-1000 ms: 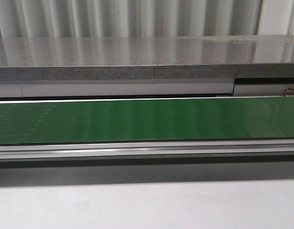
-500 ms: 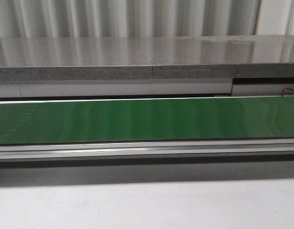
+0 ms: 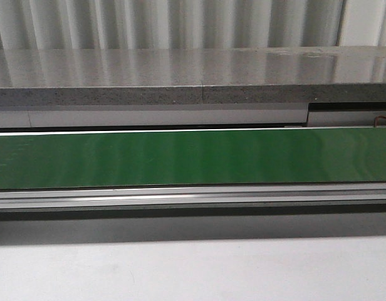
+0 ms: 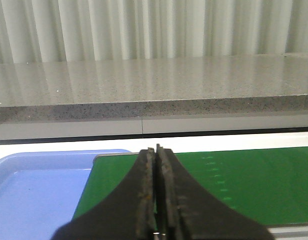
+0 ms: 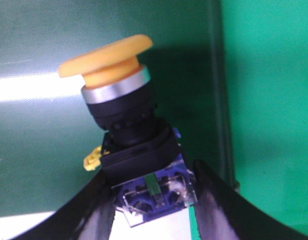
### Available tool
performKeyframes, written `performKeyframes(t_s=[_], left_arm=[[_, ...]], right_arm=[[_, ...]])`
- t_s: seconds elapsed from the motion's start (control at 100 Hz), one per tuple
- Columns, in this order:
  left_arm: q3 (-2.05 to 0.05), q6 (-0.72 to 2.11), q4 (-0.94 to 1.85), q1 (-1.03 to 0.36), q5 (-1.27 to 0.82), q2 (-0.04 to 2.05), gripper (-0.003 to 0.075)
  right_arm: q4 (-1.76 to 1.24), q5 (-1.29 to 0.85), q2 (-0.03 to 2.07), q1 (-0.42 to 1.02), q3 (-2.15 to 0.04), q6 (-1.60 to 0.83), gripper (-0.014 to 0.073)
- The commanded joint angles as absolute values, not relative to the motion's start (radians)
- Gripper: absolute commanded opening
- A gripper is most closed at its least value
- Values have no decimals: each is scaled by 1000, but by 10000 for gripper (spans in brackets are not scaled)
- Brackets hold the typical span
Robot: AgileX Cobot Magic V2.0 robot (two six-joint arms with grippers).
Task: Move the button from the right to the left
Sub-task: 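Lift the button and place it on the conveyor belt, then release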
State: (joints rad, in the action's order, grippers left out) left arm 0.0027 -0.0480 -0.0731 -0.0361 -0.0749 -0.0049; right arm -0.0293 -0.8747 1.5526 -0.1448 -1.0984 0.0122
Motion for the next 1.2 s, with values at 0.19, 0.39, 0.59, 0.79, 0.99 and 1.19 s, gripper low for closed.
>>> performKeyframes(t_s=[0.19,0.39,0.59,0.79,0.99,1.19], left_arm=[[43,-48,-71,-39,0,-37,-20],[43,-48,-71,-39,0,-37,-20],[43,-48,-71,-39,0,-37,-20],[43,-48,-71,-39,0,-37,-20],[43,-48,-71,-39,0,-37,-20],[43,-48,-71,-39,0,-37,-20]], right_arm=[[-37,-845,1553,-143,-1120,6,409],[-43,-832,1503,-136,-1120,-21,617],[-51,-839,1399,-51,-1120,-95,595],[-51,-854,1306,65,-1110,-133,174],[-51,-799,1161,118,-1026,-133,-65],[-53,-770,1005,119,-914,-133,-65]])
